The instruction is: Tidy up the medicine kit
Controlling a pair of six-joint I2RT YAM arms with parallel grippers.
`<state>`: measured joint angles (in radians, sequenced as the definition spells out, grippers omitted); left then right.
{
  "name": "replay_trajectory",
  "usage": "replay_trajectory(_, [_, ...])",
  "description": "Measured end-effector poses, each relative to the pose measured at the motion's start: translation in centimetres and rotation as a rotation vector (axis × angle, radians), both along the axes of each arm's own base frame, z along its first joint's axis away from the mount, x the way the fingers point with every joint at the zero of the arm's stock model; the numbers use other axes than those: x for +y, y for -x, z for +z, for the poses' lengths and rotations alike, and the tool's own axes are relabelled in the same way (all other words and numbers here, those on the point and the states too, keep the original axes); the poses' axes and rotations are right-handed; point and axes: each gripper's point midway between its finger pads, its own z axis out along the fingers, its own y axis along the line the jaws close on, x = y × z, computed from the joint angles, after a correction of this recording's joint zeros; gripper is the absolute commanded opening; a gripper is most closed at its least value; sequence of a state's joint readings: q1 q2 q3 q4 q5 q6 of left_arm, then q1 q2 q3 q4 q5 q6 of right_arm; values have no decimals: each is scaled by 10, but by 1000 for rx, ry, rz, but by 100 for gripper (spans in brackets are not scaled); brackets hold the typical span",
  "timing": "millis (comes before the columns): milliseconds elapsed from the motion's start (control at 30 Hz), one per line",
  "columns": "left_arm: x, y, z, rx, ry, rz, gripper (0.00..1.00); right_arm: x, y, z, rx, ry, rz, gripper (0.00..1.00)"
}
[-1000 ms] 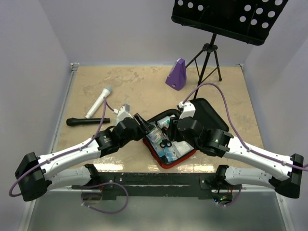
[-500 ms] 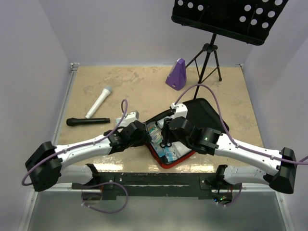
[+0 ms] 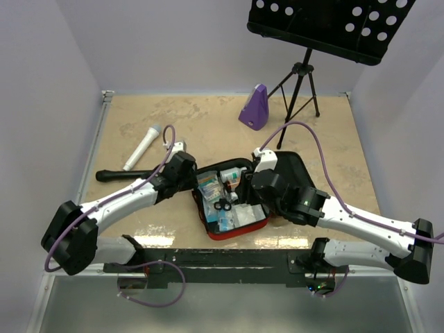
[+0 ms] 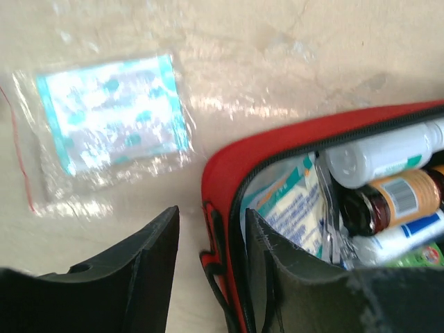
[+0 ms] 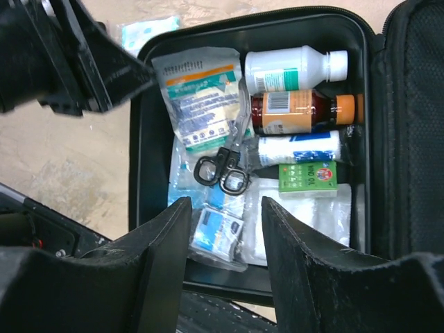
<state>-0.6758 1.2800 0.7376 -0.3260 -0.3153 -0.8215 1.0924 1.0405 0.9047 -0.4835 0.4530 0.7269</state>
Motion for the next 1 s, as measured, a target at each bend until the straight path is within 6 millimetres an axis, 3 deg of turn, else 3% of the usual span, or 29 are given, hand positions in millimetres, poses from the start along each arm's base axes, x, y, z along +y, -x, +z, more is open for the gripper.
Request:
replay_trajectory(333, [26, -64, 5, -16, -99, -19, 46, -1, 1, -5, 8, 5, -4, 50])
replay_trajectory(567, [36, -95, 20, -26, -125, -26, 66, -2, 1, -5, 10, 7, -4, 50])
replay_trajectory(700, [43, -88, 52, -105, -97, 5, 75, -2, 1, -5, 10, 7, -4, 50])
replay_trajectory(800, [67, -67, 74, -185, -57, 104, 75, -1, 1, -5, 8, 4, -3, 50])
replay_trajectory(900, [90, -53, 64, -173, -22, 222, 75, 1, 0, -4, 5, -3, -3, 50])
replay_trajectory(1000, [98, -43, 30, -86, 5, 320, 76, 2, -1, -7, 7, 4, -3, 50])
